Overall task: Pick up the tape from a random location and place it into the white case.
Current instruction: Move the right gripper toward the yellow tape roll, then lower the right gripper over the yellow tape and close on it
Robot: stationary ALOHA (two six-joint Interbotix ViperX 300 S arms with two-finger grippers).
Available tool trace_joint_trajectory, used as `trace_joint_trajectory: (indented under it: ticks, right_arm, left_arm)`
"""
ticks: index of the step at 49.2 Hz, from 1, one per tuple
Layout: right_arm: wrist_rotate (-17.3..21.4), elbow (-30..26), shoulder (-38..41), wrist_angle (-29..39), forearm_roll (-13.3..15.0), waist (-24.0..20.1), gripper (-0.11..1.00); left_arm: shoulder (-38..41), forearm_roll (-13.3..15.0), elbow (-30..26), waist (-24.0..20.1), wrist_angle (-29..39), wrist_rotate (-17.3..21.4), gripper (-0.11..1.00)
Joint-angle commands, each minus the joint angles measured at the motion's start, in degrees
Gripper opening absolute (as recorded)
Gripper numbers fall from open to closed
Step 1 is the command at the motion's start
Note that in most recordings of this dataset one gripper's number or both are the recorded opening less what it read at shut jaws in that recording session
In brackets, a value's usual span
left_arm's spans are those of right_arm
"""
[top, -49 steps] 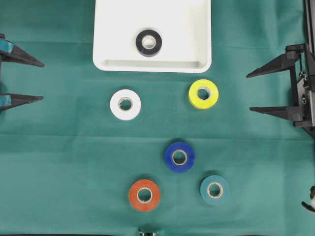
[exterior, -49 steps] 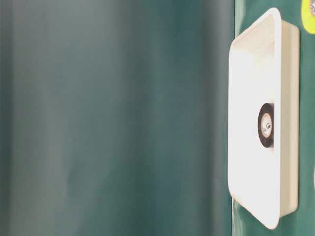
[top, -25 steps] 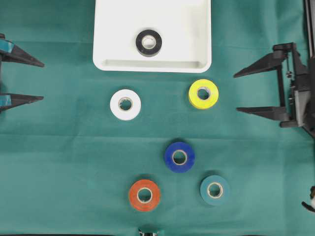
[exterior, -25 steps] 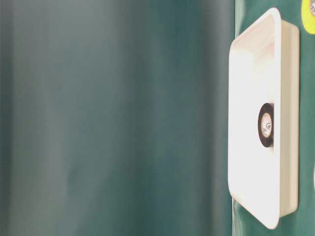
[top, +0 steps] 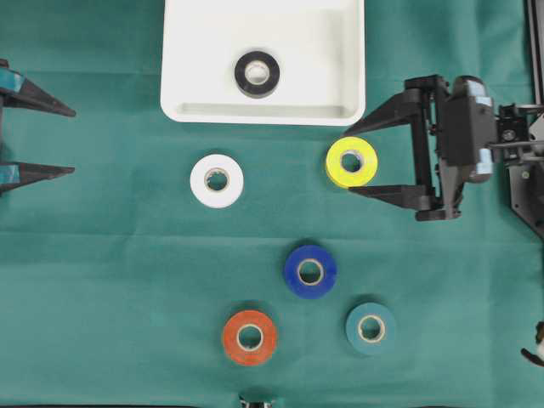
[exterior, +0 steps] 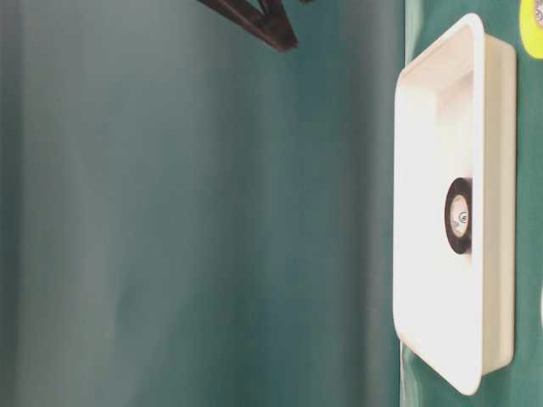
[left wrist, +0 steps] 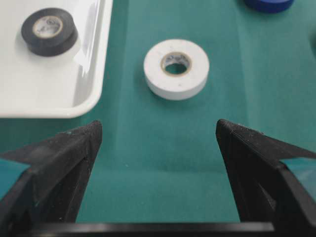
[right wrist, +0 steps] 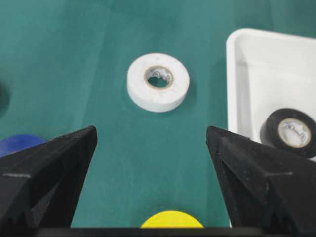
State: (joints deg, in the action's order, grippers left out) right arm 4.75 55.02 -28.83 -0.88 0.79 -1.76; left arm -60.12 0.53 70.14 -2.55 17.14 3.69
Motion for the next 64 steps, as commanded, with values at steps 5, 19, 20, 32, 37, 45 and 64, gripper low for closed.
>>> trace_joint_trajectory:
  ticks: [5,19,20,32,37,45,64]
  right_arm:
    - [1.23,-1.85,0.26,1.05,-0.18,0.88,0.89]
    - [4.48,-4.57,0.70,14.77,-0.09,1.14,0.89]
    - [4.66,-4.92,0.79,16.00,-0.09,1.23,0.89]
    - [5.98,-10.72,5.10,29.00,0.09,1.58,0.89]
    - [6.06,-13.36,7.65,33.22,0.18,1.58,0.89]
    - [6.15,-16.61,10.99,38.85,0.18,1.58,0.89]
    - [6.15,-18.63,12.48,41.84,0.18,1.58,0.89]
  left_arm:
    - [0.35,0.09,-1.05,-0.09,0.44,-0.09,0.93]
    - [0.35,0.09,-1.05,-0.09,0.44,-0.09,0.93]
    - [0.35,0.09,-1.05,-0.09,0.44,-0.09,0.93]
    - [0.35,0.09,-1.05,-0.09,0.18,-0.09,0.93]
    - [0.35,0.09,-1.05,-0.09,0.18,-0.09,0.93]
    - [0.35,0.09,-0.97,-0.09,0.18,-0.09,0.93]
    - [0.35,0.09,-1.05,-0.09,0.18,-0.09,0.93]
